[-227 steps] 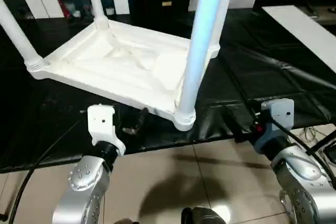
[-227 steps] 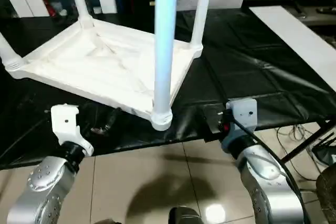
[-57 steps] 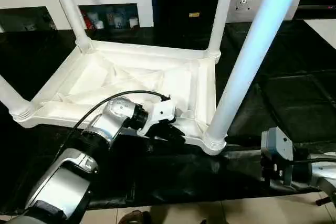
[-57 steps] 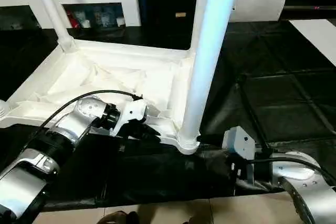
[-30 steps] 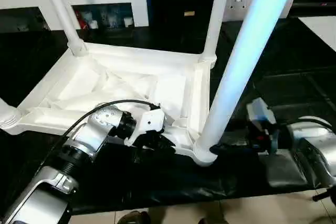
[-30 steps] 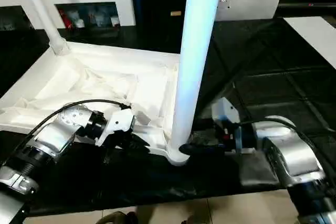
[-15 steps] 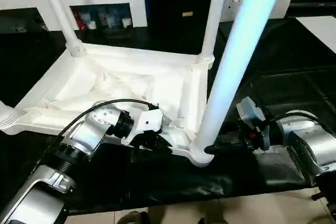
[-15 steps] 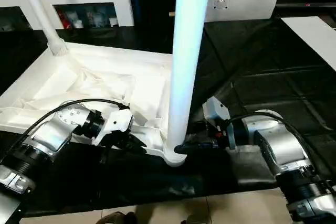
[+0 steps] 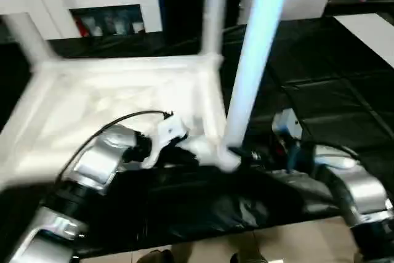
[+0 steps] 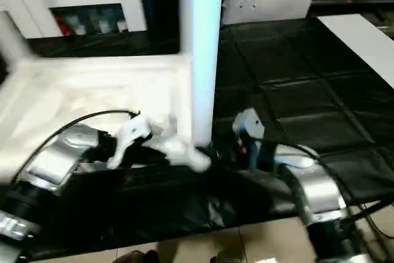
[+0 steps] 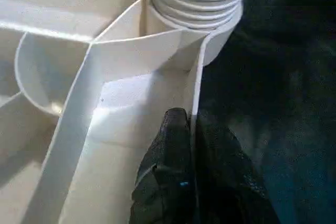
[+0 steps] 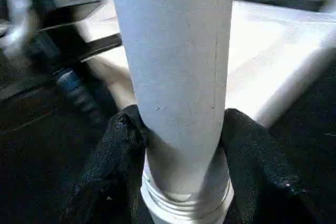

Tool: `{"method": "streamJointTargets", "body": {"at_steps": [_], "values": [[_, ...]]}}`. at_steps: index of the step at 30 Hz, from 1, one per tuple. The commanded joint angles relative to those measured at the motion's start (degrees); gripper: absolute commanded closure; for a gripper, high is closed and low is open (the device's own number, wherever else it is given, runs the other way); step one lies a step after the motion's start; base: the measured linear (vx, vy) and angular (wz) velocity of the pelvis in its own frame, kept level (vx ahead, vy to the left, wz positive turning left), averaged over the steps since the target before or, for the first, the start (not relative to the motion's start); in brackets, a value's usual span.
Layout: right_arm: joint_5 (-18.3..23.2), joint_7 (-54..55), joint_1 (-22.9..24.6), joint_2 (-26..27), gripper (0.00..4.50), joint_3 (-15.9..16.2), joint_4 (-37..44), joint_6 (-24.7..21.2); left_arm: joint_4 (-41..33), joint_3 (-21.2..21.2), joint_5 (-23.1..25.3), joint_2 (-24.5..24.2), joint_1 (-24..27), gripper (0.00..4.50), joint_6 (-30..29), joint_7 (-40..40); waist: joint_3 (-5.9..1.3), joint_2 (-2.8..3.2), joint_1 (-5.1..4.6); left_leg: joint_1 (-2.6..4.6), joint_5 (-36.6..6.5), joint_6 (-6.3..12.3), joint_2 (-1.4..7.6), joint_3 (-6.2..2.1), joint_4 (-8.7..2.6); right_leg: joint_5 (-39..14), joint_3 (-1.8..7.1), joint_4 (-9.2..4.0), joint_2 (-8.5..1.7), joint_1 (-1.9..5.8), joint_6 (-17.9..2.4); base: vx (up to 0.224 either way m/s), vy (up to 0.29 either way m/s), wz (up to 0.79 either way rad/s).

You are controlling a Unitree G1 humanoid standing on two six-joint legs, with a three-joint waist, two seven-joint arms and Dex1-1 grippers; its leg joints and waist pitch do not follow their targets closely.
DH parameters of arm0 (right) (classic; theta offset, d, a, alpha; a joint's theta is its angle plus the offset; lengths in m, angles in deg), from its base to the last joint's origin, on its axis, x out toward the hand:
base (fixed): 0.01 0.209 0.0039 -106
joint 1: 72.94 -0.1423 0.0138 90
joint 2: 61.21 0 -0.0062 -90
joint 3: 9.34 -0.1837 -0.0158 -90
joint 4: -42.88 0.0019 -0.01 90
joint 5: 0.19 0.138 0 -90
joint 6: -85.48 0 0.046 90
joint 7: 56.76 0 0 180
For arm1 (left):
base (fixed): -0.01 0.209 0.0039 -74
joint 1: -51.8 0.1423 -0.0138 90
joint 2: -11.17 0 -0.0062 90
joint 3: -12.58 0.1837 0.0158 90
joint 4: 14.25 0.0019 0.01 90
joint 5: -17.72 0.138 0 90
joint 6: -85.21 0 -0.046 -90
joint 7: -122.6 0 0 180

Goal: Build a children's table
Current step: Rotate leg to tighten

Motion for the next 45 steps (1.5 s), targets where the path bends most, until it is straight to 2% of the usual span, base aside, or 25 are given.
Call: {"method": "streamJointTargets", "body": {"at_steps": [1, 4, 6, 7, 8, 10, 11, 13, 14, 16, 18, 19, 21, 23, 24, 26, 27, 29, 31, 32, 33, 34, 39, 40, 45], "values": [[-2.2, 6.3, 0.6, 4.9, 2.60, 3.5, -0.4, -3.5, 0.5, -0.5, 0.7, 3.3, -0.9, 4.50, -1.2, -5.9, -1.99, -0.50, 0.44, 1.86, -19.6, 0.23, 4.67, -2.87, -5.35, -16.7, 1.89, -5.37, -3.41, 0.22, -12.0, 0.000, 0.000, 0.00], [-3.5, 16.7, -0.8, 11.3, 2.60, 1.8, -1.5, -5.0, 1.1, -0.1, 2.0, 6.4, -1.9, 4.50, -1.6, -10.1, -1.77, -0.40, 0.26, 1.95, -21.1, -1.23, 4.56, -2.90, -5.61, -18.4, 2.01, -5.59, -3.18, -0.44, -10.4, 0.000, 0.000, 0.00], [-2.2, 28.2, -3.4, 18.7, 2.60, -2.5, -3.8, -5.9, 3.2, 1.2, 3.9, 8.4, -3.4, 4.50, 0.5, -13.2, -1.69, -0.43, 0.10, 1.83, -22.0, -2.20, 4.51, -3.11, -5.86, -19.9, 1.99, -5.63, -3.20, -0.57, -9.2, 0.000, 0.000, 0.00], [-1.4, 29.4, -3.6, 19.9, 2.25, -3.2, -3.8, -5.9, 3.5, 1.5, 4.4, 8.7, -3.8, 4.50, 1.0, -14.0, -1.76, -0.22, 0.01, 1.98, -22.7, -2.91, 4.47, -3.16, -5.90, -20.5, 2.11, -5.73, -3.26, -0.84, -8.5, 0.000, 0.000, 0.00], [-2.0, 29.0, -3.4, 19.6, 1.90, -2.9, -3.4, -4.8, 4.1, 1.7, 4.7, 8.6, -4.0, 4.50, 2.0, -14.0, -1.97, -0.21, 0.10, 1.85, -21.9, -3.23, 4.59, -3.35, -6.05, -17.7, 2.03, -5.56, -3.21, -0.53, -8.3, 0.000, 0.000, 0.00], [-3.6, 27.3, -2.4, 18.0, 1.83, -1.9, -1.7, -2.7, 5.3, 2.1, 5.2, 8.2, -4.4, 4.50, 4.0, -14.2, -2.12, -0.35, 0.43, 1.95, -18.8, -2.25, 4.67, -2.89, -5.98, -9.4, 1.95, -5.31, -2.76, -0.33, -8.7, 0.000, 0.000, 0.00], [-4.4, 25.2, -1.4, 16.2, 1.68, -1.1, -0.4, -1.9, 6.0, 2.4, 5.6, 7.7, -4.7, 4.50, 5.4, -14.1, -2.20, -0.32, 0.57, 1.83, -16.7, -1.13, 4.68, -2.80, -5.94, -5.4, 1.78, -5.09, -2.74, 0.09, -9.4, 0.000, 0.000, 0.00], [-4.6, 21.9, 0.0, 13.6, 1.53, -1.0, 0.8, -1.0, 6.5, 3.0, 6.2, 6.6, -4.8, 4.50, 7.3, -12.9, -2.66, -0.43, 1.10, 2.00, -10.9, 1.42, 4.57, -2.45, -5.20, 3.8, 1.68, -4.48, -2.75, 0.66, -10.6, 0.026, 0.000, 0.01], [-4.4, 18.9, 0.9, 11.6, 1.45, -0.9, 1.5, 0.0, 6.9, 3.2, 6.4, 5.9, -4.7, 4.50, 8.5, -12.0, -2.74, -0.49, 1.41, 1.64, -6.9, 3.69, 4.39, -2.36, -4.80, 9.8, 1.56, -3.99, -2.91, 1.12, -11.5, 0.000, 0.000, 0.00], [-3.8, 12.9, 2.6, 6.9, 1.24, -1.6, 2.9, 1.0, 7.9, 3.5, 6.3, 4.5, -4.4, 4.50, 10.7, -9.3, -2.65, -0.59, 1.90, 1.50, -4.9, 6.31, 4.40, -2.17, -4.44, 13.5, 1.54, -3.80, -3.21, 1.31, -12.4, 0.000, 0.000, 0.00], [-3.3, 9.8, 2.8, 4.4, 1.08, -2.1, 2.8, 1.7, 8.2, 3.8, 6.0, 3.6, -4.2, 4.50, 12.3, -7.2, -2.42, -0.71, 1.98, 1.30, -6.9, 7.32, 4.50, -2.24, -4.54, 9.7, 1.38, -4.09, -3.49, 1.52, -13.4, 0.000, 0.000, 0.00], [-2.5, 6.0, 2.7, 0.8, 1.04, -3.0, 2.4, 2.6, 8.7, 4.3, 5.4, 2.4, -3.9, 4.50, 15.0, -4.1, -2.29, -0.74, 1.98, 1.30, -7.9, 7.16, 4.60, -2.28, -4.63, 7.7, 1.37, -4.25, -3.56, 1.50, -13.4, 0.000, 0.000, 0.00], [-1.4, 2.6, 2.3, -1.8, 0.81, -3.5, 1.9, 3.3, 9.3, 4.7, 4.6, 1.5, -3.7, 4.50, 16.8, -1.4, -2.03, -0.73, 1.95, 1.62, -10.8, 6.25, 4.85, -2.30, -4.94, 0.6, 1.43, -4.75, -3.44, 1.34, -14.0, 0.000, 0.000, 0.00], [-1.2, 0.7, 1.7, -3.5, 0.70, -3.6, 1.1, 4.3, 9.8, 5.2, 4.2, 0.8, -3.7, 4.50, 18.1, 0.5, -1.81, -0.50, 1.96, 1.88, -11.9, 5.40, 5.06, -2.21, -5.14, -2.2, 1.59, -4.91, -3.40, 0.98, -14.5, 0.000, 0.000, 0.00], [-0.3, -3.8, 0.8, -6.0, 0.64, -3.6, 0.2, 6.0, 10.4, 6.3, 3.5, -0.6, -3.6, 4.50, 20.5, 4.3, -1.87, -0.80, 1.96, 1.90, -12.4, 5.23, 4.97, -2.22, -5.11, -3.2, 1.52, -5.01, -3.38, 1.09, -14.6, 0.000, 0.000, 0.00], [0.0, -5.6, 0.5, -6.9, 0.64, -3.6, -0.1, 6.6, 10.5, 6.7, 3.3, -1.1, -3.6, 4.50, 21.5, 5.8, -1.81, -0.69, 2.06, 1.91, -11.4, 5.29, 5.14, -2.20, -5.10, -1.9, 1.61, -4.70, -3.43, 1.12, -15.1, 0.000, 0.000, 0.00], [1.2, -12.6, -0.5, -9.7, 0.64, -2.7, -0.9, 7.7, 11.1, 7.6, 2.3, -2.4, -3.8, 4.50, 23.7, 10.7, -1.95, -1.06, 2.09, 1.91, -10.2, 6.14, 4.96, -2.08, -4.84, -0.2, 1.53, -4.47, -3.37, 1.21, -15.6, 0.000, 0.000, 0.00], [1.9, -16.5, -0.9, -11.2, 0.64, -1.8, -1.0, 7.7, 11.5, 8.1, 2.0, -3.0, -4.1, 4.50, 24.7, 13.2, -1.95, -0.93, 2.54, 1.87, -8.2, 7.46, 5.06, -1.95, -4.62, 2.6, 1.51, -4.11, -3.45, 1.29, -16.3, 0.000, 0.000, 0.00], [3.0, -23.3, -1.7, -13.7, 0.64, 0.4, -1.4, 6.8, 12.4, 9.2, 2.0, -3.9, -4.8, 4.50, 26.6, 17.0, -2.07, -1.31, 2.99, 1.87, -6.6, 8.70, 5.13, -1.76, -4.37, 4.6, 1.40, -3.81, -3.44, 1.37, -16.8, 0.000, 0.000, 0.00], [3.0, -25.2, -2.0, -14.4, 0.64, 1.3, -1.8, 6.7, 12.7, 9.5, 2.1, -4.1, -5.1, 4.50, 27.2, 18.1, -2.10, -1.08, 3.43, 2.03, -6.0, 9.16, 5.28, -1.65, -4.27, 4.9, 1.46, -3.73, -3.57, 1.18, -16.9, 0.000, 0.000, 0.00], [3.1, -26.9, -2.5, -14.9, 0.80, 2.1, -2.3, 6.3, 12.7, 9.8, 2.0, -4.3, -5.4, 4.50, 27.5, 19.2, -2.12, -1.44, 3.47, 1.93, -5.8, 9.38, 5.26, -1.65, -4.21, 4.9, 1.40, -3.65, -3.56, 1.26, -17.1, 0.000, 0.000, 0.00], [3.0, -27.6, -2.8, -15.0, 0.90, 2.4, -2.6, 6.2, 12.7, 9.9, 2.0, -4.4, -5.5, 4.50, 27.7, 19.7, -2.14, -1.26, 3.74, 1.94, -5.7, 9.36, 5.32, -1.66, -4.20, 4.5, 1.39, -3.56, -3.65, 1.19, -17.3, 0.000, 0.000, 0.00], [2.6, -32.2, -5.9, -14.7, 1.31, 5.1, -6.4, 6.9, 12.6, 11.9, 2.1, -5.0, -6.3, 4.50, 29.9, 23.8, -2.09, -1.40, 4.09, 2.08, -7.7, 7.63, 5.40, -1.67, -4.45, -0.3, 1.44, -3.78, -3.74, 1.01, -17.5, 0.000, 0.000, 0.00], [2.5, -33.1, -6.4, -14.5, 1.38, 5.5, -7.0, 7.1, 12.5, 12.2, 2.2, -5.2, -6.3, 4.50, 30.1, 24.4, -2.10, -1.75, 4.10, 2.08, -7.7, 7.52, 5.40, -1.61, -4.46, -0.5, 1.46, -3.83, -3.72, 1.02, -17.5, 0.000, 0.000, 0.00], [3.0, -35.7, -8.2, -14.0, 1.80, 6.7, -8.5, 7.1, 13.2, 12.2, 2.4, -5.0, -6.6, 4.50, 31.1, 26.1, -2.35, -1.68, 4.42, 2.05, -5.9, 7.87, 5.34, -1.59, -4.25, 1.9, 1.41, -3.37, -3.67, 1.08, -17.7, 0.000, 0.000, 0.00]]}}
